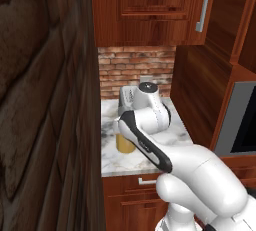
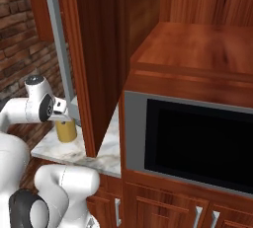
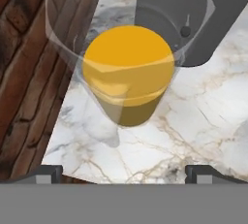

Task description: There is a tray on the dining counter. Grab the cup, mug, and pitcher and place them on the tray. The pitcher may be placed next to the tray if it cannot fit the tray.

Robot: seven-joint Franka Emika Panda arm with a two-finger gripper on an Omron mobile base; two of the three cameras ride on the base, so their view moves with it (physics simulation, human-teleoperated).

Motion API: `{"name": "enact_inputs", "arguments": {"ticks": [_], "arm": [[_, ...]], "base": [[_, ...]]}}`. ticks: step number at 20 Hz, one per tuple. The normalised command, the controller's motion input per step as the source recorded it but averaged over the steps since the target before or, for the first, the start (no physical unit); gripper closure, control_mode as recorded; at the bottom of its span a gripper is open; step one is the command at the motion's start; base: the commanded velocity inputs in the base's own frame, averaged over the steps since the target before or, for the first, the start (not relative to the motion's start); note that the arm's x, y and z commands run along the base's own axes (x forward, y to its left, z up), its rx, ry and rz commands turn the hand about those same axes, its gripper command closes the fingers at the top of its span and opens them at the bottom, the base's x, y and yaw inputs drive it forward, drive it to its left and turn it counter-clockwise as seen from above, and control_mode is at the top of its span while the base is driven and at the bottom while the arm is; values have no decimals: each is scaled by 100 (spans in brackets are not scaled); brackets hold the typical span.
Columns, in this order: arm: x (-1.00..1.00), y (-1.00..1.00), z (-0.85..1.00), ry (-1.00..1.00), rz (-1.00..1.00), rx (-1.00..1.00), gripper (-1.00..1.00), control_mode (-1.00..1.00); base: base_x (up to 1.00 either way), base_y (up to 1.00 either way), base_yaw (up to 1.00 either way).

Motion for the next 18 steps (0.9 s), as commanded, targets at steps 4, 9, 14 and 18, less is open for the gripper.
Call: {"name": "enact_inputs", "arguments": {"ticks": [4,9,14,18], "arm": [[22,11,-10,0,0,0,-100,-100],[22,10,-15,0,0,0,-100,-100],[21,10,-19,0,0,0,-100,-100],[23,6,-17,0,0,0,-100,-100]], "base": [[0,0,0],[0,0,0],[0,0,0],[0,0,0]]}}
